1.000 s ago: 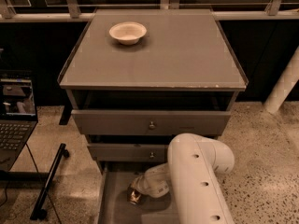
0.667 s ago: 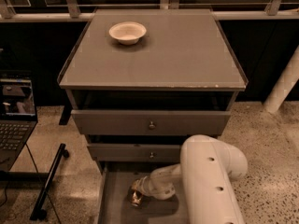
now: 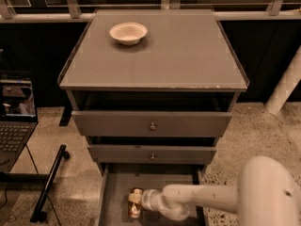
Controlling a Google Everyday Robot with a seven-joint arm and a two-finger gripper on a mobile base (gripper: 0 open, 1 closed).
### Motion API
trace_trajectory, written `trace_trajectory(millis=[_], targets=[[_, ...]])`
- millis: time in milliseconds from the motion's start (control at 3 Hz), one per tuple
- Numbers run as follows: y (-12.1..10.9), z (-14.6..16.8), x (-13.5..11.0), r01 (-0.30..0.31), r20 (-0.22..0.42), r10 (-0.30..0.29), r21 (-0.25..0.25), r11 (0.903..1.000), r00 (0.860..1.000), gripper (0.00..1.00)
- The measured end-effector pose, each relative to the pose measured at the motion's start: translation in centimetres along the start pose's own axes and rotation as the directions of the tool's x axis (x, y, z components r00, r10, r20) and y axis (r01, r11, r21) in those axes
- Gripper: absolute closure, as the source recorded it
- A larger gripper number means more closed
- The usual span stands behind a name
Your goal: Pick orange can from bottom drawer and place on counter
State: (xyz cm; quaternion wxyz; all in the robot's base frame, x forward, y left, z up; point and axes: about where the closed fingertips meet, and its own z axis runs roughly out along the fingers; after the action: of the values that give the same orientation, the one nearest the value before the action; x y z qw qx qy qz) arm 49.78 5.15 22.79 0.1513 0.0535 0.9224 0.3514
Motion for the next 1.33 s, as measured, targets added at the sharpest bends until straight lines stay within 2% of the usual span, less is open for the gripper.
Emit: trace_trajectory(millis=[333,667,1000,1333], targets=[[1.8,-5.4,1.2,0.035,0.072,-0.03,-0.065,0.9973,0.997,1.0],[-0.6,-8.1,0.9,-0.018,0.124,0.025,-0.055,0.9983,0.992,1.0],[-0.5,-6.8,0.8,-0.037,0.095,0.044,-0.075,0.9965,0.995,1.0],[0.3,-9.5,0.0,-0.051,0.071,0.06,-0.123,0.991,0.996,1.0]])
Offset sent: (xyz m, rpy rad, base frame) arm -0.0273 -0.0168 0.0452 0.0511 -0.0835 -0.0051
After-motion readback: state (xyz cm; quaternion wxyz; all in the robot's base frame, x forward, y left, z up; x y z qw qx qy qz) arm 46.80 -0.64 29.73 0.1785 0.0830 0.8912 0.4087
